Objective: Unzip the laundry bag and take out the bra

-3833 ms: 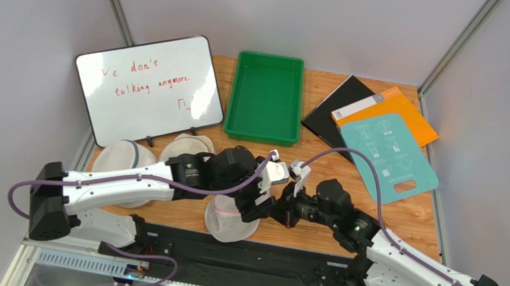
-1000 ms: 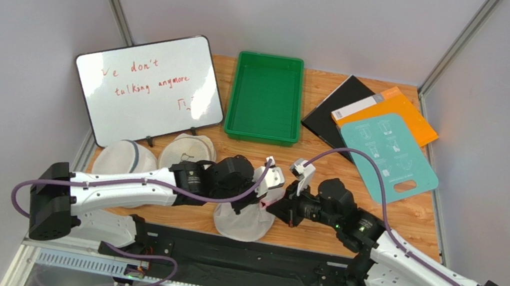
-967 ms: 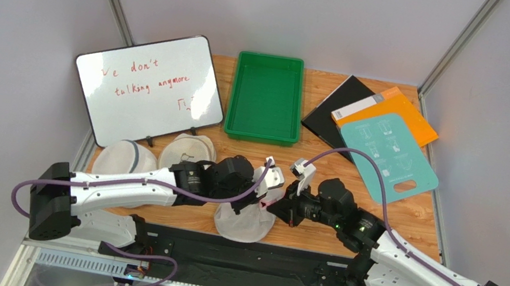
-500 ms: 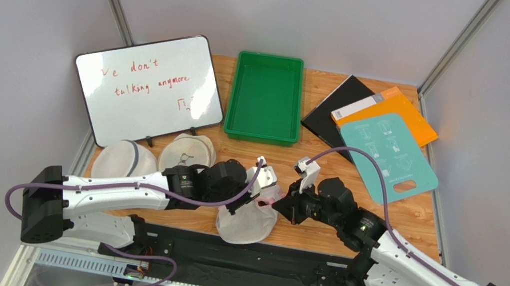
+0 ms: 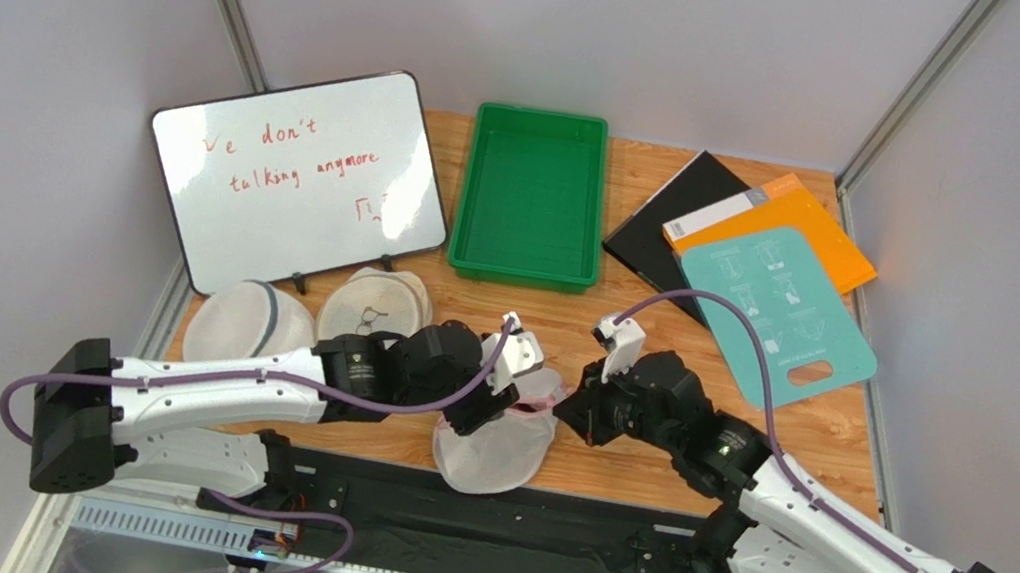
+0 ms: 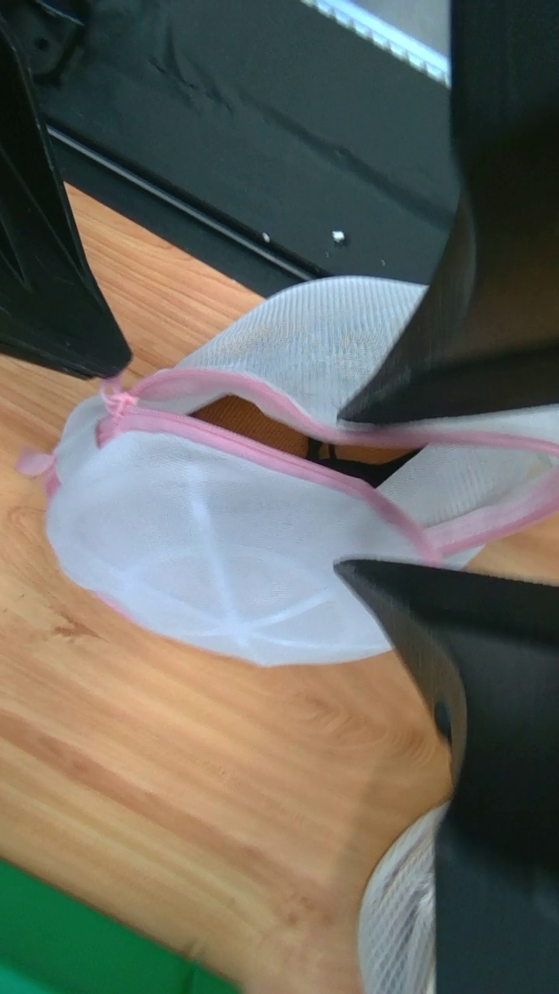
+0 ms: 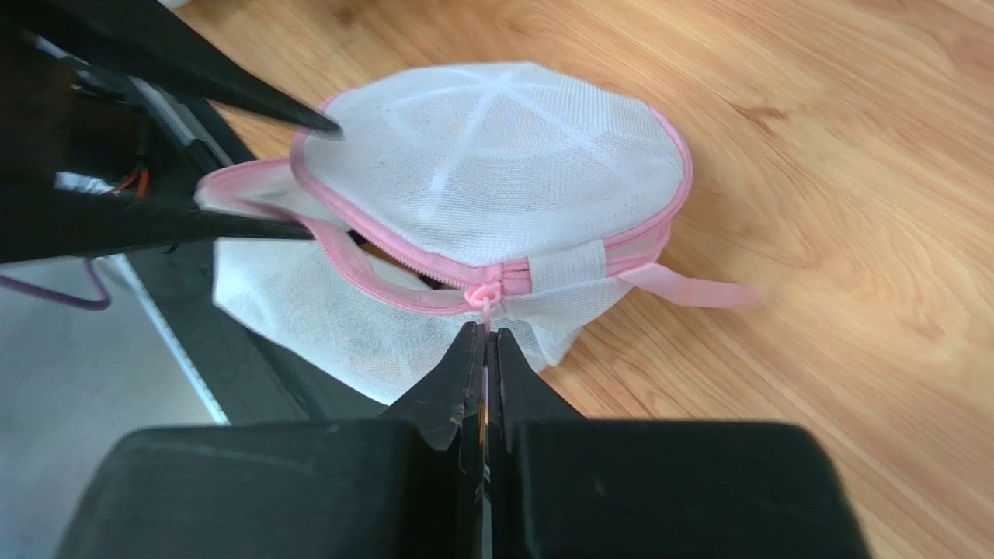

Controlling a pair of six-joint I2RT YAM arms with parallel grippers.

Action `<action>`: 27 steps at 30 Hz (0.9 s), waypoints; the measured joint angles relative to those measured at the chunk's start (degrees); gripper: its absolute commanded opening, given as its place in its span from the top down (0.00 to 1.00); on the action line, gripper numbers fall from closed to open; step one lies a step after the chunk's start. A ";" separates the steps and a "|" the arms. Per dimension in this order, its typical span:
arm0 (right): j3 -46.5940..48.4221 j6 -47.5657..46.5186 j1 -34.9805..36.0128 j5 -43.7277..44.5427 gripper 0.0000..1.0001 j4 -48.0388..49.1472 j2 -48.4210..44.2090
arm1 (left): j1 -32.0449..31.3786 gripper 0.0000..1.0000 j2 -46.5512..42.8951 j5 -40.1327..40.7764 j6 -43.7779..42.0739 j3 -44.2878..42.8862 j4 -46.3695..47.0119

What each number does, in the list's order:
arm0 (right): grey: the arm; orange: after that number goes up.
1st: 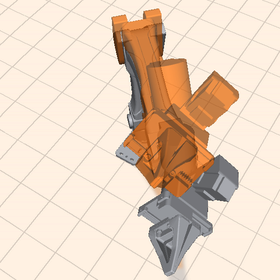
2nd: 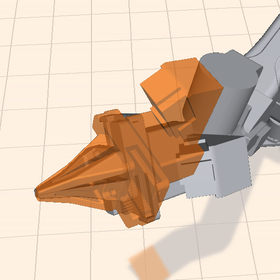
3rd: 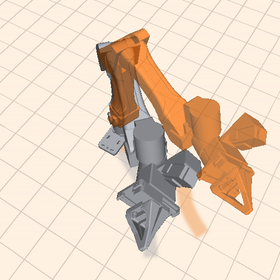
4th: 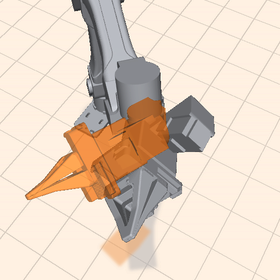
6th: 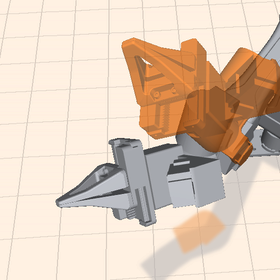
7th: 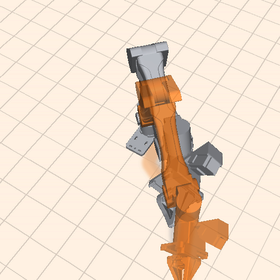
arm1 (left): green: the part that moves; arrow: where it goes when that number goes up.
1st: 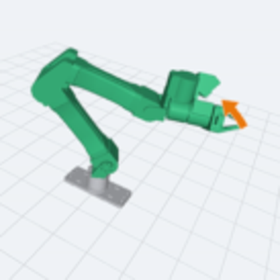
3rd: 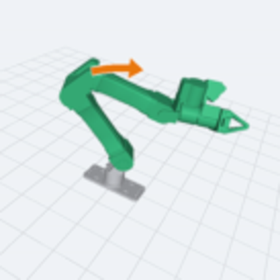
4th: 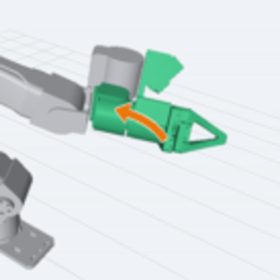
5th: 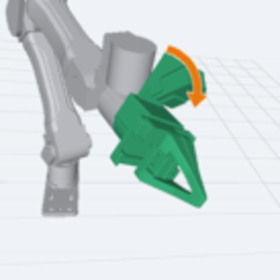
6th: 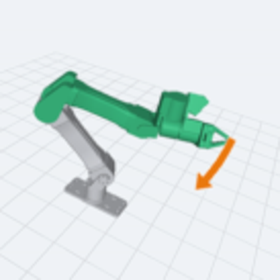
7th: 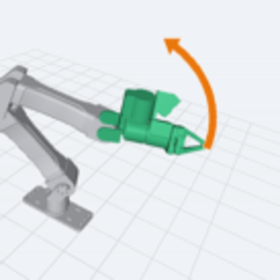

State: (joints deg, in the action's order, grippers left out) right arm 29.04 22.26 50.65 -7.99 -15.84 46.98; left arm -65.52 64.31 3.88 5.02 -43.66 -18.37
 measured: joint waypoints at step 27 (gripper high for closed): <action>9.07 4.72 -0.31 11.45 0.14 -21.05 -7.04 | 5.84 0.12 -11.26 6.49 35.56 10.91 -5.18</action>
State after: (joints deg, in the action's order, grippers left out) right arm 38.11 26.98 50.35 3.46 -36.88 39.94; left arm -59.68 53.06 10.37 40.58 -32.75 -23.55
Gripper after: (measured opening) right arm 0.864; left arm 0.896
